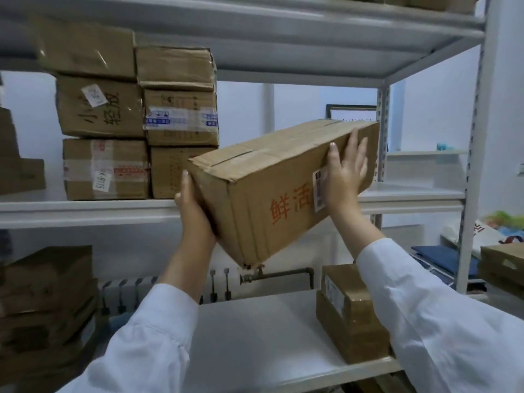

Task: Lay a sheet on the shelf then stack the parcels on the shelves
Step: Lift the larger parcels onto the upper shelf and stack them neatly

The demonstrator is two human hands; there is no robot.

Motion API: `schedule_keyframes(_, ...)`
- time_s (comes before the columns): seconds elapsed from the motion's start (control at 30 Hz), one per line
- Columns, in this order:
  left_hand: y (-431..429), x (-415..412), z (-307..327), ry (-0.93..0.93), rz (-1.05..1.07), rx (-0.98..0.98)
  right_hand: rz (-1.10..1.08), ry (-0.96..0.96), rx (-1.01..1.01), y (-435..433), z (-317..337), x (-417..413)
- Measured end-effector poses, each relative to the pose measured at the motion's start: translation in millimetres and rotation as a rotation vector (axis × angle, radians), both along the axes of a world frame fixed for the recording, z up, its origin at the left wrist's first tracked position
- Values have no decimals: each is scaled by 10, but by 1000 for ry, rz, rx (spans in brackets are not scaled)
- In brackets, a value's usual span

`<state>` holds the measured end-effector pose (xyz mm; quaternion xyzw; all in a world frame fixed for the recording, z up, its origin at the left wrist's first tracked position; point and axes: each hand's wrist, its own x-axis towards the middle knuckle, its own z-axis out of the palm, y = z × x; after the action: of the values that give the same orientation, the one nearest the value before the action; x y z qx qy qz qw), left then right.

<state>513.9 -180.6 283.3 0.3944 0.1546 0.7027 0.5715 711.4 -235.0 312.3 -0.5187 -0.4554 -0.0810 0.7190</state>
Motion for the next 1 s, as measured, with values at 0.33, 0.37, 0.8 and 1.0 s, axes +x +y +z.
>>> schedule_keyframes(0.33, -8, 479, 163, 64, 620, -53, 682, -97, -211, 375, 236, -180)
schedule_keyframes(0.37, 15, 494, 167, 92, 665, -21, 755, -116, -272, 404, 232, -110)
schedule_keyframes(0.8, 277, 639, 106, 500, 725, 85, 821, -41, -314, 785, -119, 115)
schedule_keyframes(1.0, 330, 597, 47, 564, 664, 55, 498, -84, -282, 930, -266, 54)
